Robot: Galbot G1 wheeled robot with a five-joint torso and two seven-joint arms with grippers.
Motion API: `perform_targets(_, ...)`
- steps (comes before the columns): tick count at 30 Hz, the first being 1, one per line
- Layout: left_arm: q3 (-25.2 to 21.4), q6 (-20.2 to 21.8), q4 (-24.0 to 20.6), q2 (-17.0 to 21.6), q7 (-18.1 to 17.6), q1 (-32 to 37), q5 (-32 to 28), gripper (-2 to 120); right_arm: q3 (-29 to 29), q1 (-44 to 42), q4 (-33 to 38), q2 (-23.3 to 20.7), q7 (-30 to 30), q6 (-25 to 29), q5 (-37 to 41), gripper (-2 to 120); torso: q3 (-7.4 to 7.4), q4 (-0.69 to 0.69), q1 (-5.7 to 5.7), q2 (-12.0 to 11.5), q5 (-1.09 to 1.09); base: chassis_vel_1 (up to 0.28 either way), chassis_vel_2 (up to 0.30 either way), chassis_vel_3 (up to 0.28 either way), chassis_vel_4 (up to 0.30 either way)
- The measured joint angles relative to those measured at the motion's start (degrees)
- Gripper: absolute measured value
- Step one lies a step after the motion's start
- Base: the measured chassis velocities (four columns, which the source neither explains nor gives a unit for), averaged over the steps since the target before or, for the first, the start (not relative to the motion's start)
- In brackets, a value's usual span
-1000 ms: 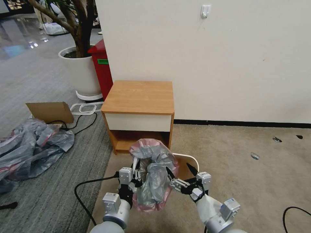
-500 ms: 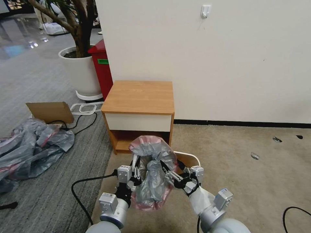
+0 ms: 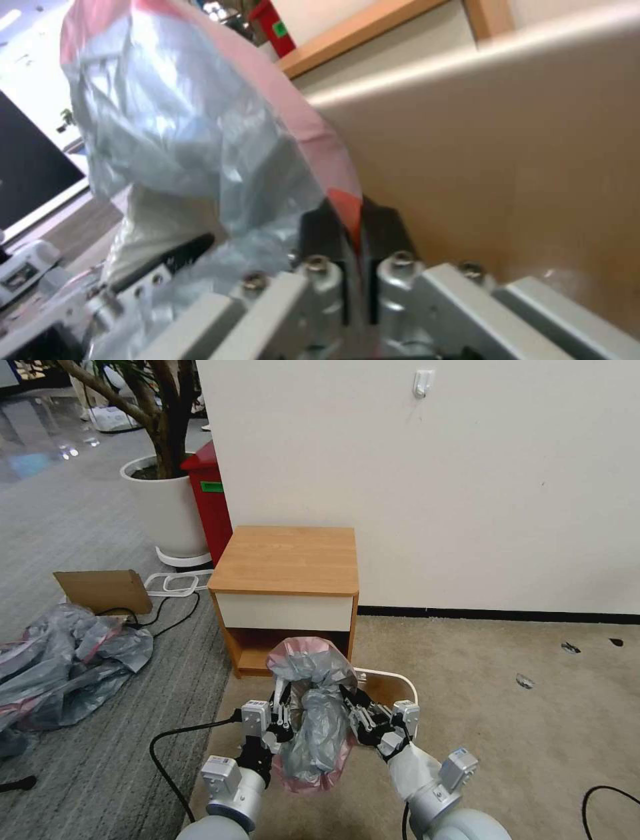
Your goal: Pick up the garbage bag from the table and place it over the trash can.
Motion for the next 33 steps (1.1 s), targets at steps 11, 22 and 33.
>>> perform_targets(11, -0.49, 0.36, 0.2, -0.31, -0.36, 0.42, -0.06, 5, 3.15, -1.35, 6.48, -1.21, 0.98, -1.16, 0.16, 0, 0.0, 0.0, 0.0, 0.0, 0.0, 0.0, 0.0, 0.0, 0.0)
perform_targets(22, -0.35, 0.53, 0.21, -0.48, -0.43, 1.12, 0.12, 5, 6.13, 7.81, 10.46, -2.85, 3.66, -14.16, 4.8, 0, 0.0, 0.0, 0.0, 0.0, 0.01, 0.0, 0.0, 0.0, 0.0)
perform_targets(33, 2.49, 0.3, -0.74, -1.48, 0.01, 3.28, 1.71, 5, 6.24, 21.15, 4.49, -6.67, 5.29, -26.41, -1.48, 0, 0.0, 0.0, 0.0, 0.0, 0.01, 0.0, 0.0, 0.0, 0.0)
